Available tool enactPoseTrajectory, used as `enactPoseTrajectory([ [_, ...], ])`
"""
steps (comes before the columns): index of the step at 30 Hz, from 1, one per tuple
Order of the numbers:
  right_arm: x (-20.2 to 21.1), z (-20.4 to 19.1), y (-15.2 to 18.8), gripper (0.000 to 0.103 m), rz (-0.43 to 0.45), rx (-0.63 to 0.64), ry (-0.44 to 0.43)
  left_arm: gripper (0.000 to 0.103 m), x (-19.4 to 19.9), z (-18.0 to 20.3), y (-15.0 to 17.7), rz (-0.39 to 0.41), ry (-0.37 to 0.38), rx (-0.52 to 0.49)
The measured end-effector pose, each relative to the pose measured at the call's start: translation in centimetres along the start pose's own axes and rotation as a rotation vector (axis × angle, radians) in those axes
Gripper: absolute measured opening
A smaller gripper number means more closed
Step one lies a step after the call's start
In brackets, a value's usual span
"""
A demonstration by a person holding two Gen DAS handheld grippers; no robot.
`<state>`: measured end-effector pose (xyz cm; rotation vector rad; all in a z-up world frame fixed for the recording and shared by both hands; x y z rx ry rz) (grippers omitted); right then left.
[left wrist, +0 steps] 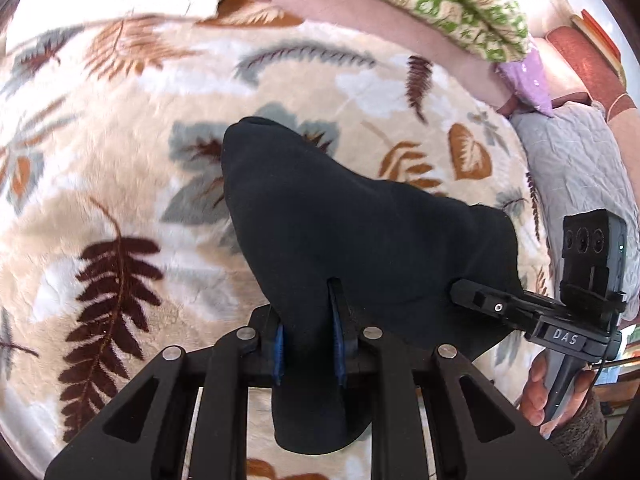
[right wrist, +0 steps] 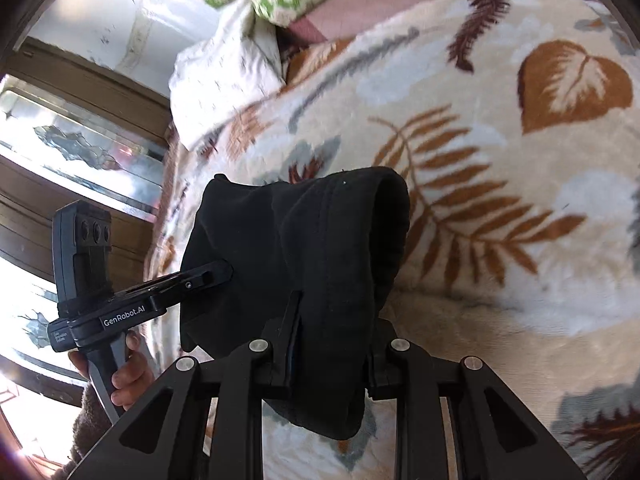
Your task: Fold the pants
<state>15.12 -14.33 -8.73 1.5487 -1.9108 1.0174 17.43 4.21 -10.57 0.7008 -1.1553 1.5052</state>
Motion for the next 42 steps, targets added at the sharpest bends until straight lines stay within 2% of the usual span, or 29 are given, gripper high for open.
enactPoseTrajectory([
  [2, -0.7, 0.2, 0.4, 0.025, -0.001, -0.009, 0.012, 0.022, -0.4, -0.5, 0.3, 0.004, 0.015, -0.007],
  [4, -1.1, 0.7, 0.7, 0.036, 0.008, -0.003, 0.021, 0.036, -0.6, -1.0, 0.5, 0.02, 0.017, -0.028],
  [6, -1.4, 1.6, 1.1, 0.047, 0.006, -0.002, 0.048, 0.071, -0.9, -1.7, 0.7, 0.043, -0.029, -0.069],
  [7, -1.5, 2.4, 1.2, 0.051, 0.012, 0.0, 0.071, 0.078, -1.1, -2.4, 0.8, 0.058, -0.051, -0.085],
  [8, -1.6, 2.9, 1.2, 0.051, 0.02, -0.001, 0.06, 0.083, -1.1, -2.8, 0.8, 0.063, -0.048, -0.088],
  [10, -1.0, 3.8, 1.2, 0.051, 0.036, -0.044, -0.006, 0.082, -0.8, -3.3, 0.8, 0.064, -0.01, -0.067],
  [13, 0.4, 4.8, 1.1, 0.056, 0.062, -0.104, -0.014, 0.082, 0.3, -3.6, 0.6, 0.059, -0.045, -0.043],
  [16, 2.7, 4.6, 1.3, 0.055, 0.096, -0.087, 0.064, 0.082, 2.2, -3.5, 0.7, 0.106, -0.145, -0.051],
  [20, 6.7, 1.9, 2.1, 0.056, 0.191, -0.023, 0.173, 0.082, 5.1, -3.2, 1.5, 0.193, -0.267, -0.025],
  [21, 7.8, 0.7, 2.6, 0.06, 0.221, 0.007, 0.226, 0.082, 5.9, -3.0, 1.9, 0.218, -0.298, -0.016],
  [23, 9.1, -1.1, 3.7, 0.082, 0.267, 0.045, 0.339, 0.082, 7.3, -2.5, 3.3, 0.27, -0.371, -0.006],
  [24, 9.7, -2.1, 4.4, 0.1, 0.302, 0.064, 0.387, 0.082, 7.8, -2.3, 4.0, 0.287, -0.402, -0.008],
  [26, 11.2, -4.0, 6.6, 0.103, 0.402, 0.088, 0.467, 0.082, 8.5, -1.4, 5.7, 0.327, -0.466, -0.04],
  [28, 11.6, -5.3, 8.6, 0.103, 0.429, 0.105, 0.493, 0.082, 8.8, -0.7, 7.6, 0.357, -0.566, -0.084],
  [29, 11.4, -5.8, 9.3, 0.103, 0.426, 0.115, 0.511, 0.082, 8.8, -0.4, 8.3, 0.362, -0.591, -0.092],
  [35, 9.9, -8.6, 13.8, 0.103, 0.405, 0.208, 0.611, 0.082, 9.4, -1.6, 11.9, 0.384, -0.601, -0.007],
  [40, 10.3, -10.0, 16.6, 0.103, 0.495, 0.253, 0.676, 0.082, 10.2, -2.0, 13.6, 0.423, -0.634, 0.022],
  [42, 10.7, -10.3, 17.0, 0.103, 0.516, 0.26, 0.689, 0.082, 10.5, -1.9, 14.2, 0.436, -0.62, 0.037],
])
Point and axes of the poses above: each gripper's, at about its wrist camera, not at the fingertips, and x roughly against the way its jaws point, z to its right, y to its underside, the point moved 7 cm from there along -x, roughly the way its jaws point, and after that the axes turned 2 degrees about y, right-handed, at the moved point
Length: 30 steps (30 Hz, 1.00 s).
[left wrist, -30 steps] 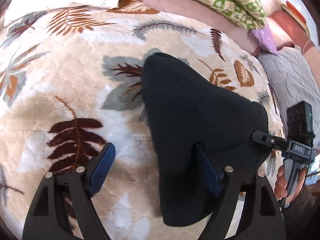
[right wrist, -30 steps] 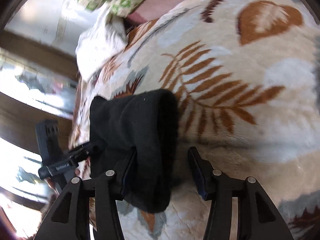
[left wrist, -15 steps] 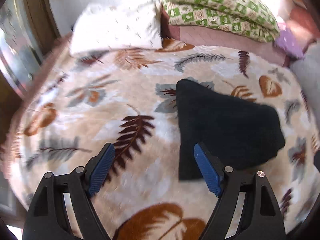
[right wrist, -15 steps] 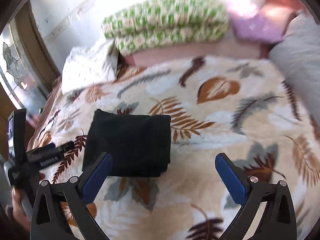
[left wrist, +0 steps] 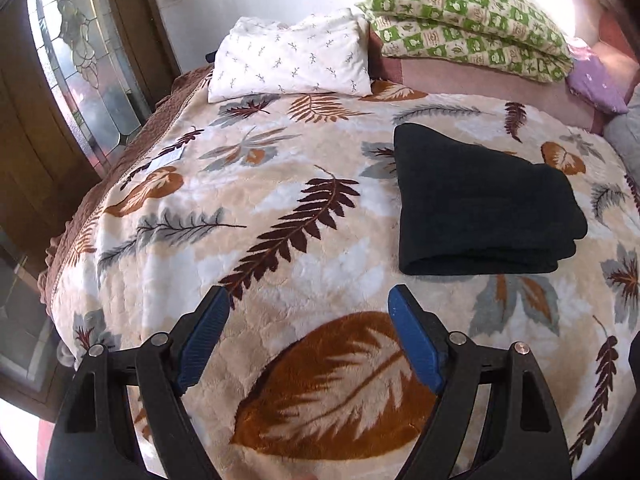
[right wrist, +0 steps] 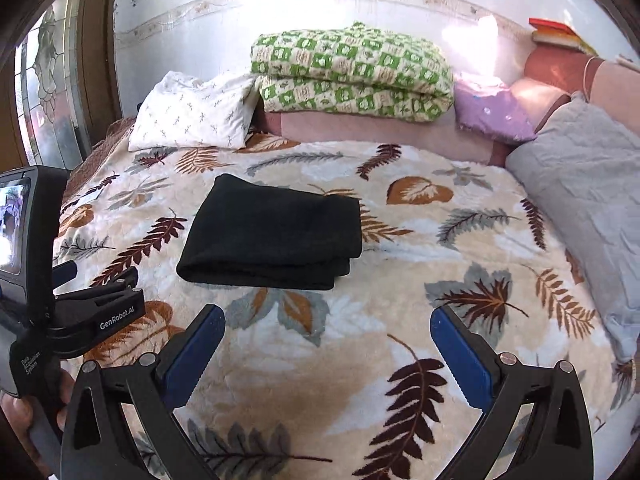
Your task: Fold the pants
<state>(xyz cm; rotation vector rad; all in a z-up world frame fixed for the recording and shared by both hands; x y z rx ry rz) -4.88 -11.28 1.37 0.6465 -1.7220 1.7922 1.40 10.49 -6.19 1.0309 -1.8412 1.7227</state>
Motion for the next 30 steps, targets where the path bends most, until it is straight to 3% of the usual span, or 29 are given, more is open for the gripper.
enactPoseTrajectory([
  [19, 1.2, 0.8, 0.3, 0.103, -0.007, -0.042, -0.037, 0.082, 2.5, 2.3, 1.6, 0.058, 0.057, -0.031],
  [30, 0.8, 1.1, 0.5, 0.103, -0.023, -0.036, -0.029, 0.082, 2.3, 1.9, 1.8, 0.039, 0.07, -0.009],
])
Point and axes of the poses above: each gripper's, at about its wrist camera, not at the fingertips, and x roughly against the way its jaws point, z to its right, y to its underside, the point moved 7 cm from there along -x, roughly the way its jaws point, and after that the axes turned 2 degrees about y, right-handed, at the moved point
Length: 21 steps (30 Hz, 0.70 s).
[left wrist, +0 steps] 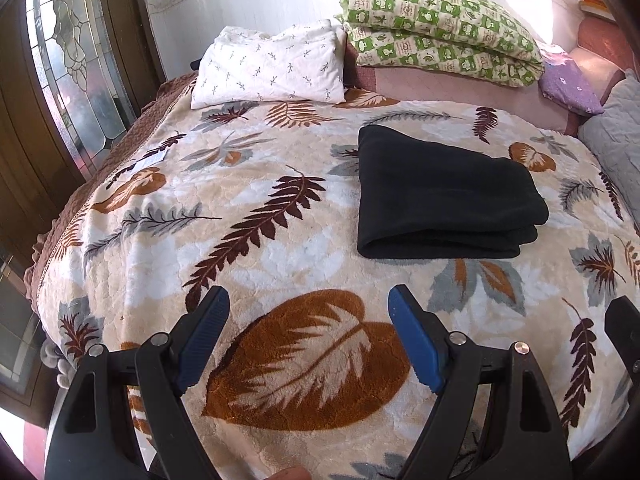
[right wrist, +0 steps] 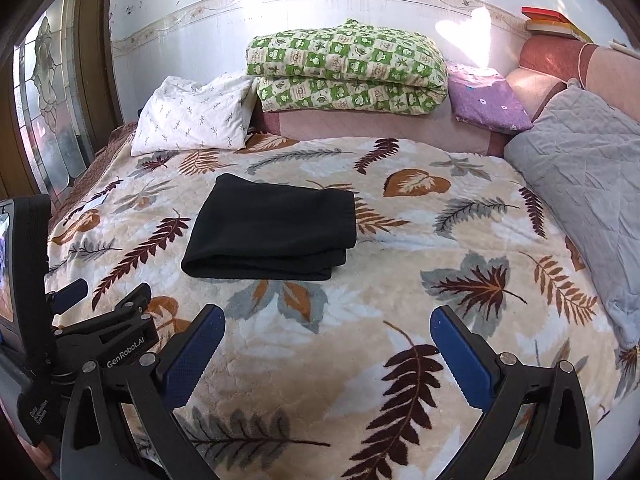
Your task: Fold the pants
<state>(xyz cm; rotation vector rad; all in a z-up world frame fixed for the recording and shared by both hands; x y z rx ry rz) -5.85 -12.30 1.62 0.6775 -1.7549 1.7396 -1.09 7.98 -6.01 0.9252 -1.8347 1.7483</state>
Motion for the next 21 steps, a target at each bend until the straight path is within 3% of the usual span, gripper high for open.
enactPoseTrajectory([
  [21, -0.6, 1.0, 0.2, 0.103, -0.009, -0.005, 0.026, 0.082, 1.0, 1.9, 0.0, 0.015, 0.126, -0.023],
])
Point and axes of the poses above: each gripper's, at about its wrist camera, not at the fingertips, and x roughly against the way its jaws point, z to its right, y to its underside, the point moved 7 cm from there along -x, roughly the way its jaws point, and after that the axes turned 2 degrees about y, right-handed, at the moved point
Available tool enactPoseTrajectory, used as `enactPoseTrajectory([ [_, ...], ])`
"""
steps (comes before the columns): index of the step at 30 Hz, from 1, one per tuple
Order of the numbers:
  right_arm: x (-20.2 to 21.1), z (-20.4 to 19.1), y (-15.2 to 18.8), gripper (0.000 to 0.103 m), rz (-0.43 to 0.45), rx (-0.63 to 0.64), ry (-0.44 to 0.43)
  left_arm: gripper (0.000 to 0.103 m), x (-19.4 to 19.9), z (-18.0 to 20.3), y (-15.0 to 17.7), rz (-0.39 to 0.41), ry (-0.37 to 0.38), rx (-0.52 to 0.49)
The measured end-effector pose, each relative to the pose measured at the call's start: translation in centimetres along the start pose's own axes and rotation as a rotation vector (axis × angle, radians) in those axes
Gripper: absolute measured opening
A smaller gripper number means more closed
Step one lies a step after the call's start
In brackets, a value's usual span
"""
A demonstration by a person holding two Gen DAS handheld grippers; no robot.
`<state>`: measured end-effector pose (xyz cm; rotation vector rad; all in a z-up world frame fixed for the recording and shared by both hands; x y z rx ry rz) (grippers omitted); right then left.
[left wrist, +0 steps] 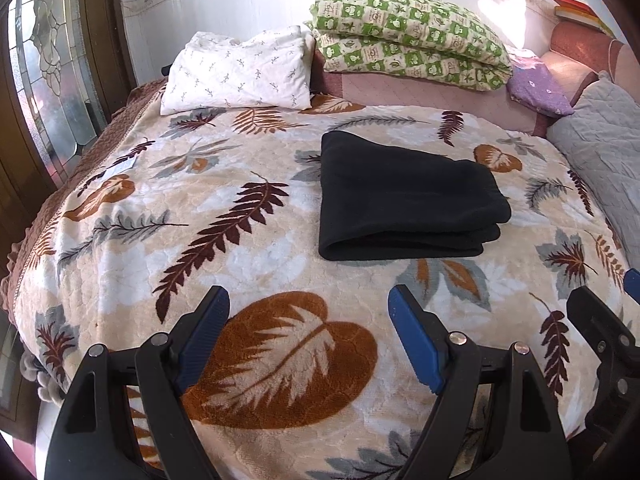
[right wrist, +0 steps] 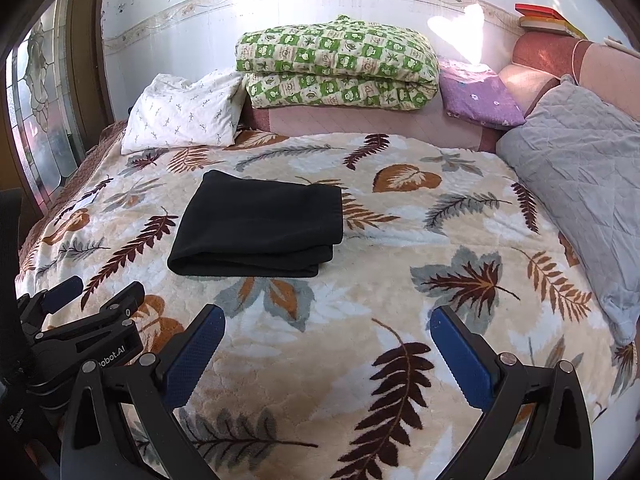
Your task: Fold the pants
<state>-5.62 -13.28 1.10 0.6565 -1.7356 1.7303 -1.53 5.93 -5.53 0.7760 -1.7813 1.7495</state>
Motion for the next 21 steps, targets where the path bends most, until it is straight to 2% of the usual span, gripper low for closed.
enactPoseTrajectory([
  [11, -0.11, 0.42, 0.24, 0.103, -0.002, -0.009, 0.004, 0.083, 0.94, 0.65, -0.29, 0.053, 0.009, -0.013],
  [21, -0.05, 0.55, 0.28, 0.103, -0.002, -0.012, 0.008, 0.083, 0.73, 0.63, -0.28, 0.037, 0.0, -0.021],
])
Point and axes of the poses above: each gripper's, at about its wrist camera, not at the fingertips, and x roughly against the way its jaws point, z to its right, y to its underside, the point moved 7 cm from there along -x, roughly the way its jaws point, and after that the axes turned 2 degrees about y, right-handed, at the moved point
